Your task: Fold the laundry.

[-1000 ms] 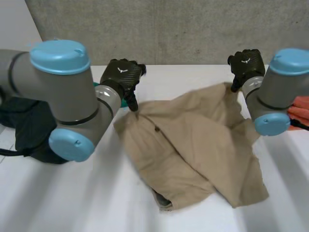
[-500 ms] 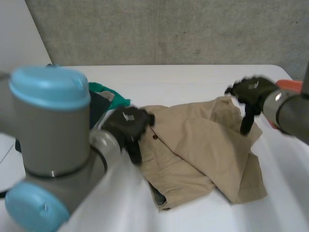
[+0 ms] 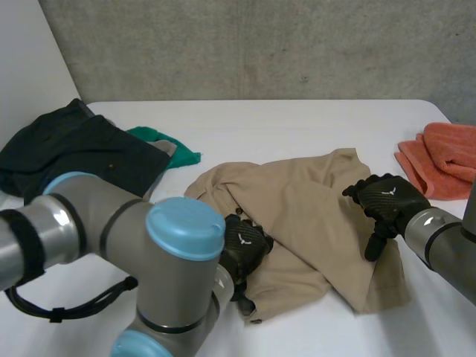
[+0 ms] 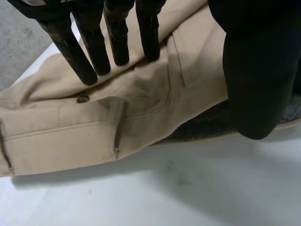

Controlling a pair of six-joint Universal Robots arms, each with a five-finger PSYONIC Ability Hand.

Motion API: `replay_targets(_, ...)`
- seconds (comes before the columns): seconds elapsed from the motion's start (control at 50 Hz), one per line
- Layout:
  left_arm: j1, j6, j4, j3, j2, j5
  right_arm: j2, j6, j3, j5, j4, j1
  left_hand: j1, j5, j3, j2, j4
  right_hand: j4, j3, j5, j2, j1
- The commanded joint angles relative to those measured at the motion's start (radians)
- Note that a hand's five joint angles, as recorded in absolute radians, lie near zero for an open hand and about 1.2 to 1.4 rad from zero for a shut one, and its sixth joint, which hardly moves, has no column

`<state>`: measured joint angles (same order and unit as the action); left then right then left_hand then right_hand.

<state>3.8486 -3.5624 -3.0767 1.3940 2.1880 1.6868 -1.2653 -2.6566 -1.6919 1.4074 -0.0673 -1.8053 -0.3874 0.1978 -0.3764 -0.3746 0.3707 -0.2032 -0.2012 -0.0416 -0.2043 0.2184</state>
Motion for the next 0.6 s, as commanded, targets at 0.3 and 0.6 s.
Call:
replay_targets(0.3, 0.313, 0.027, -0.243, -0.405, -0.157, 0.272, -0.037, 0.0, 0.021, 0.008, 0.003, 0.017, -1.009, 1.024, -1.02, -1.022, 1.026, 0.017, 0.015, 0.03, 0.018, -0.032)
replay_targets(0.6, 0.086, 0.114, -0.192, -0.819, 0.004, -0.016, -0.037, -0.103, 0.083, 0.042, -0.002, 0.103, -1.009, 1.024, -1.02, -1.022, 1.026, 0.017, 0.015, 0.03, 0.018, -0.032)
